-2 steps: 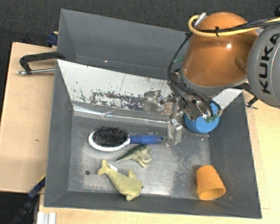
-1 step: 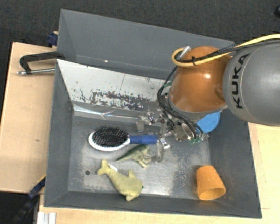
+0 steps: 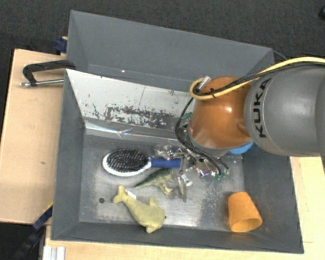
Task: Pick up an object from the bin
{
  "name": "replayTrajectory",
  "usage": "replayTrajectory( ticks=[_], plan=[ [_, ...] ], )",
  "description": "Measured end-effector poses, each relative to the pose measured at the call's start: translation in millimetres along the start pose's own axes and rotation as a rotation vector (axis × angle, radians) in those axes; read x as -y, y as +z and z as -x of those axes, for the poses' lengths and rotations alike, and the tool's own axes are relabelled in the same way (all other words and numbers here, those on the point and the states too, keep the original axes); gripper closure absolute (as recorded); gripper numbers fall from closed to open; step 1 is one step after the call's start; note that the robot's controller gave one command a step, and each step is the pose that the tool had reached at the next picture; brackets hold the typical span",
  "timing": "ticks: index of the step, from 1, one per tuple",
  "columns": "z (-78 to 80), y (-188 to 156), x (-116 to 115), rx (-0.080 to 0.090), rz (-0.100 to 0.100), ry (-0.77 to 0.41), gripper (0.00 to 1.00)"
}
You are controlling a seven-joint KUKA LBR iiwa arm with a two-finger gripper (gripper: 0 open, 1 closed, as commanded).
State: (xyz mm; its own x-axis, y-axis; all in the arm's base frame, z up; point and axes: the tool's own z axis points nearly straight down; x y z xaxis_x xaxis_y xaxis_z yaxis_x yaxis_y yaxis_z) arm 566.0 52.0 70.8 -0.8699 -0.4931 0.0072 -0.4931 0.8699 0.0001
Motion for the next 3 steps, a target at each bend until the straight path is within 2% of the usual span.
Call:
replayTrajectory(
  ticks=[1,2,3],
  plan=[
    [2.2,-5,3,0.009,-0.006,0.002,1.00],
    [23.4,-3,15,0.001,0.008,0.203,1.00],
    [20.7,-124,-6,0.020,-0.002,0.197,1.00]
  ],
)
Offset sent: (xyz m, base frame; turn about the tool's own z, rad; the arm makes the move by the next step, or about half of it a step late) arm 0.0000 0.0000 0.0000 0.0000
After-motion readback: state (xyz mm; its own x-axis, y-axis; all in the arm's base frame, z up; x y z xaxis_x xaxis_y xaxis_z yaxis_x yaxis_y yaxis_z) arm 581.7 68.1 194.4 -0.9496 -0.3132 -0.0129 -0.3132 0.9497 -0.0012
